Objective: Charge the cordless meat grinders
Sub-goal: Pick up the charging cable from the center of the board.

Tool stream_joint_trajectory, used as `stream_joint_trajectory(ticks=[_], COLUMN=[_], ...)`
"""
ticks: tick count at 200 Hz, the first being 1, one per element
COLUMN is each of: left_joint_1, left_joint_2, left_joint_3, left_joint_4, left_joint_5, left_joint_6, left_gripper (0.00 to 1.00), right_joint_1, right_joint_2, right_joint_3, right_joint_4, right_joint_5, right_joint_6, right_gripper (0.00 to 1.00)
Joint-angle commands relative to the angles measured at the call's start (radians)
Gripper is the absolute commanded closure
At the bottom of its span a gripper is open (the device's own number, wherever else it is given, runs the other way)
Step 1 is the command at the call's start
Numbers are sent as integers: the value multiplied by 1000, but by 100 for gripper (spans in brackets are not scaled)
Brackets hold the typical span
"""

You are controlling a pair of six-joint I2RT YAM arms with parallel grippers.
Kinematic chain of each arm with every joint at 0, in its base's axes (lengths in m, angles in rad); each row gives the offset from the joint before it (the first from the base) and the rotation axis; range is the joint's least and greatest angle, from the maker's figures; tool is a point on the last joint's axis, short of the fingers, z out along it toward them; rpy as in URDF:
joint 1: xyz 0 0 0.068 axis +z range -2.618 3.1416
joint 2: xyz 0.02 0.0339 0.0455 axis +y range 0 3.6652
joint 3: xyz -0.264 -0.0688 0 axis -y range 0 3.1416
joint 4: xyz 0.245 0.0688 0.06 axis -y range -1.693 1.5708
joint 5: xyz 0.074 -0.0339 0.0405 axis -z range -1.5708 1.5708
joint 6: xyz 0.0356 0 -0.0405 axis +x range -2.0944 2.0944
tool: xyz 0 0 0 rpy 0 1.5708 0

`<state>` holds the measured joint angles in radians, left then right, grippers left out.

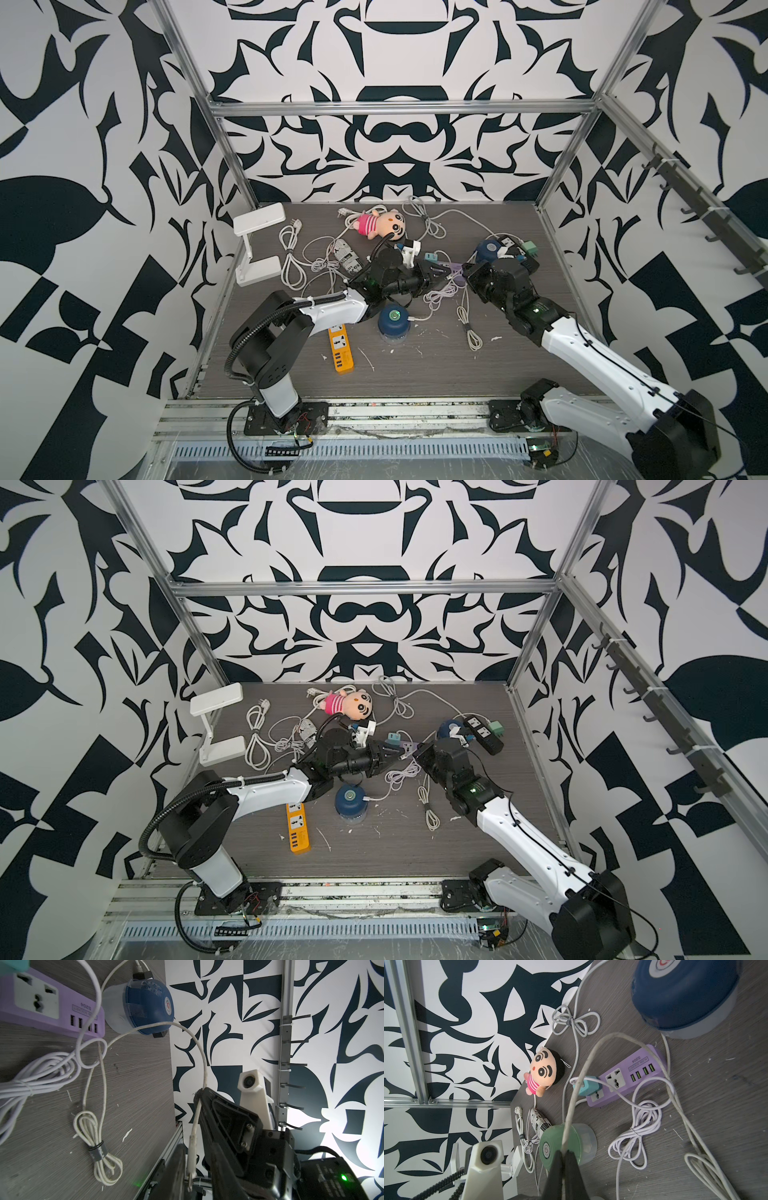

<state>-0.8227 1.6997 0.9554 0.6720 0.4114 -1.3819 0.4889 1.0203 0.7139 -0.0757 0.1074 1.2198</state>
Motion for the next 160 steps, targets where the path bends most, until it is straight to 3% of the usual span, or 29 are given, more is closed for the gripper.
stream_joint_trajectory(ticks=[1, 53, 160], left_joint_1=[4, -1, -4], left_joint_2=[4, 10, 12], left_joint_3=[-11, -3, 0], left_joint_4=[30, 4, 20], left_joint_5=[0, 21, 34], left_joint_6=[-9, 0, -8], left_gripper=[75, 67, 86], right_joint_1=[10, 11, 14], right_joint_2=[-8, -8, 4], right_joint_3=[7, 7, 2], right_joint_4=[51, 53, 57], right_joint_5=[21, 35, 32], right_joint_6=[-3, 0, -2], right_gripper=[100, 100, 100])
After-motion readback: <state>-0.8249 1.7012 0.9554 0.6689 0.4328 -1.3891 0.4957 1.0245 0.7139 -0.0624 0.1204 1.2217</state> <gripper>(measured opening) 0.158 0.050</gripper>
